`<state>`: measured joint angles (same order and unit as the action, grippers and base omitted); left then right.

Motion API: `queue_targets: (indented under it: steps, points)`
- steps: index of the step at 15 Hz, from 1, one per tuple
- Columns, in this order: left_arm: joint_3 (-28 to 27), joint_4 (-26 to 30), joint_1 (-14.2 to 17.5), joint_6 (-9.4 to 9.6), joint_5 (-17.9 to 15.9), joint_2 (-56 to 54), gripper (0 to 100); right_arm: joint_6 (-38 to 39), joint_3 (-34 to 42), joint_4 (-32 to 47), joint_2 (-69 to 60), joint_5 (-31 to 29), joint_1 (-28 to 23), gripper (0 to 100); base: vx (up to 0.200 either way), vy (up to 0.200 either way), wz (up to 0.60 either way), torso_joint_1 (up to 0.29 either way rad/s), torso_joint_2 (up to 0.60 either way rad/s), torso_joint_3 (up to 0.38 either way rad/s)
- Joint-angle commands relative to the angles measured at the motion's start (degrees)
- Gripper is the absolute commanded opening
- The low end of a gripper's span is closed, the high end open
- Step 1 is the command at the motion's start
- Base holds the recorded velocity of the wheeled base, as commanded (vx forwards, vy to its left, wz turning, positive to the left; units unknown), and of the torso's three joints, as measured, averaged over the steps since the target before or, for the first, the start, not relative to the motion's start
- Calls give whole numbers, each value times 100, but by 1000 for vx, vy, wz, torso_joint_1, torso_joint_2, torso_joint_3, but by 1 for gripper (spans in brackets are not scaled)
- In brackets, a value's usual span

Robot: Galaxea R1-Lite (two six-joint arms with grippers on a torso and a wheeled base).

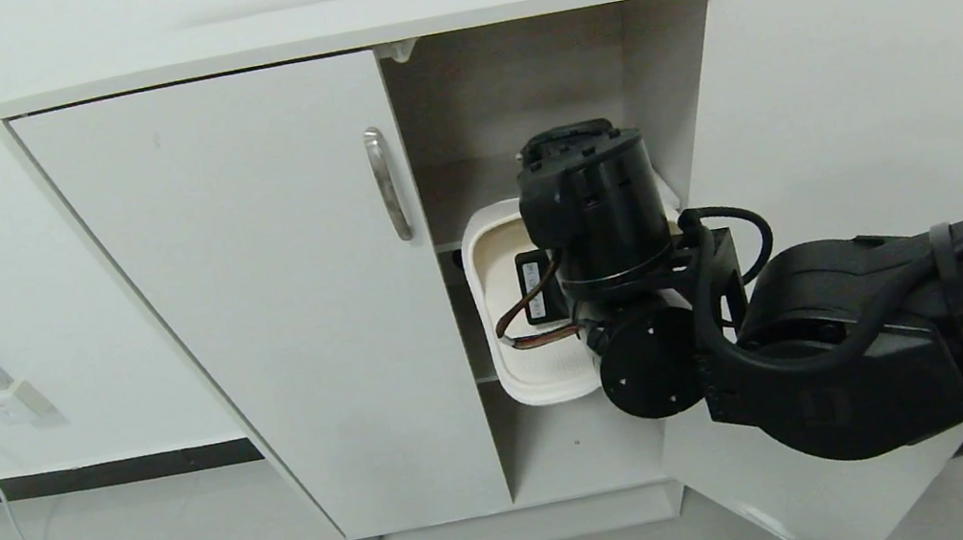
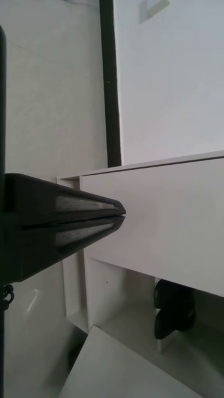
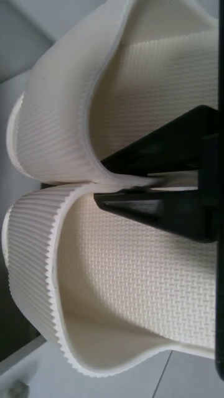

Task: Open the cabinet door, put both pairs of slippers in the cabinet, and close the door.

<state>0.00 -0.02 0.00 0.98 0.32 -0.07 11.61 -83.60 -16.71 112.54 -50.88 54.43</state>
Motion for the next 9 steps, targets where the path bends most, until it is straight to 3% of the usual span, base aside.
queue_targets:
  steps: [1,6,9]
  points:
    - [0,2,0,-1,3,7,0,0,2,1,-13,-1,-3,0,200,0,0,7,7,2]
    - [0,2,0,-10,3,7,0,17,2,1,-4,-1,-3,0,200,0,0,1,2,-2]
    - [0,-6,0,-18,3,7,0,26,2,1,13,8,-20,0,0,0,0,0,0,0]
